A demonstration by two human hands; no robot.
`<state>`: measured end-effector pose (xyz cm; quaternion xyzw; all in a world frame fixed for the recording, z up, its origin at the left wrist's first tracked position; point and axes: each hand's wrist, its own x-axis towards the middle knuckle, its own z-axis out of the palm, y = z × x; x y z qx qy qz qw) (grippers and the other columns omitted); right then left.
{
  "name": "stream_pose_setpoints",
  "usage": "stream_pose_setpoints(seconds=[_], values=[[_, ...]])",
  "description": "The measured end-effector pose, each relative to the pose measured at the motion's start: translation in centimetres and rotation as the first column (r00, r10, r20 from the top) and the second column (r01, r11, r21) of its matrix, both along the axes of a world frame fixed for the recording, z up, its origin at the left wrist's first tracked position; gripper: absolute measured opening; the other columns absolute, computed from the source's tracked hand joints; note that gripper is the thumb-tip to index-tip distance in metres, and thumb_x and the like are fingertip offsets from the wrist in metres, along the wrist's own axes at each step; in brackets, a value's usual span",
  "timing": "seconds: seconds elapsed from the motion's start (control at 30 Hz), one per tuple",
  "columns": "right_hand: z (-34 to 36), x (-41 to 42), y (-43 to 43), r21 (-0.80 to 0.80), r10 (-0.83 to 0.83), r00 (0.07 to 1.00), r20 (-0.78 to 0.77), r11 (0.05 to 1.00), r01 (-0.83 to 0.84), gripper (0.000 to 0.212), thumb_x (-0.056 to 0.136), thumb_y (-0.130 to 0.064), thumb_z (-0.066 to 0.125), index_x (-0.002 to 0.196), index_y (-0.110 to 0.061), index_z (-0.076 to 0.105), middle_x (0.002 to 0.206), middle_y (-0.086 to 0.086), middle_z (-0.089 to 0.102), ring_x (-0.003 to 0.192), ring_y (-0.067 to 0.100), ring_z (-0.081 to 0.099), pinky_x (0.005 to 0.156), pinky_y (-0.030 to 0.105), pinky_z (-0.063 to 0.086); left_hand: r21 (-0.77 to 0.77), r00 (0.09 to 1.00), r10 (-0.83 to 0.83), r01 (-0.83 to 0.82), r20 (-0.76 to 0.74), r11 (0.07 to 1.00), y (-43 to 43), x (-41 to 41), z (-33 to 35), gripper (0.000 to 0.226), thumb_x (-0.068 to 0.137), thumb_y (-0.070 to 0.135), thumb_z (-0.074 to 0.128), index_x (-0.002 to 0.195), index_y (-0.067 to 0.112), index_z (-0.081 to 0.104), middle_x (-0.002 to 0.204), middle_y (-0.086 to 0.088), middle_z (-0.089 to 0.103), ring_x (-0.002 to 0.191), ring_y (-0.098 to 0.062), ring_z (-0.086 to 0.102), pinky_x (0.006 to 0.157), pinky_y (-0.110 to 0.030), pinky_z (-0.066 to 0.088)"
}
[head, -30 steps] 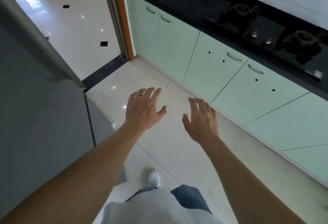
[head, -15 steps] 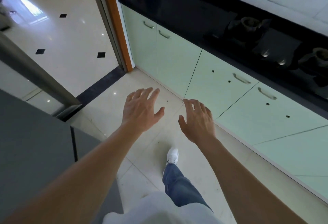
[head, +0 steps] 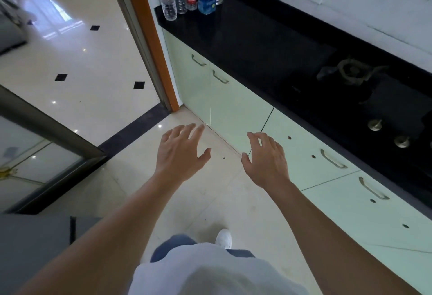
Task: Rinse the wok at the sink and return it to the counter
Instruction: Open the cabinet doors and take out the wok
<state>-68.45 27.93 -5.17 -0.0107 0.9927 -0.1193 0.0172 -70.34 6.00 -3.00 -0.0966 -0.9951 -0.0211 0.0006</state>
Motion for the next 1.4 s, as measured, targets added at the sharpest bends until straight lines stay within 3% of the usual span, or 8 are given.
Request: stream_pose_setpoints(seconds=[0.27, 0.43, 0.97, 1.4], values=[[-1.2, -7.2, -2.2, -0.011, 0.058, 0.998, 0.034, 0.998, -0.058, 0.052, 0.091, -0.032, 0.055, 0.139, -0.012, 0.048, 0.136, 0.009, 0.054, 0.125, 0.028, 0.052, 0.108, 0.042, 0.038, 0.001, 0.999, 0.039, -0.039, 0.027, 0.999, -1.9, -6.8, -0.9, 0.067, 0.090, 0.061, 0.044, 0.146, 0.026, 0.039, 0.150, -0.001, 0.048, 0.137, -0.026, 0.045, 0.111, -0.044, 0.038], [-2.1, -12.4, -4.4, 0.024, 0.051, 0.998, 0.034, 0.998, -0.052, 0.051, 0.090, -0.030, 0.058, 0.136, -0.011, 0.051, 0.133, 0.010, 0.057, 0.120, 0.029, 0.055, 0.105, 0.043, 0.041, 0.001, 0.999, -0.026, 0.026, 0.037, 1.000, -4.3, -12.5, -1.9, 0.066, 0.090, 0.060, 0.047, 0.145, 0.024, 0.041, 0.148, -0.002, 0.051, 0.134, -0.026, 0.049, 0.108, -0.044, 0.040], [-3.3, -30.2, -15.9, 0.062, -0.162, 0.979, 0.123, 0.986, 0.156, 0.052, 0.093, -0.030, 0.054, 0.141, -0.013, 0.045, 0.141, 0.009, 0.050, 0.126, 0.029, 0.049, 0.110, 0.043, 0.035, 0.026, 0.967, -0.235, 0.234, 0.102, 0.972, -15.9, -35.1, -3.5, 0.065, 0.090, 0.062, 0.043, 0.144, 0.026, 0.041, 0.149, 0.003, 0.049, 0.136, -0.023, 0.047, 0.111, -0.044, 0.040], [-6.4, -36.9, -15.6, 0.097, -0.275, 0.943, 0.187, 0.961, 0.261, 0.052, 0.086, -0.027, 0.064, 0.135, -0.012, 0.053, 0.134, 0.011, 0.059, 0.121, 0.030, 0.057, 0.106, 0.046, 0.044, 0.027, 0.898, -0.387, 0.391, 0.210, 0.920, -13.5, -45.0, -7.6, 0.066, 0.089, 0.064, 0.044, 0.143, 0.025, 0.042, 0.148, 0.000, 0.050, 0.134, -0.024, 0.048, 0.111, -0.045, 0.041]])
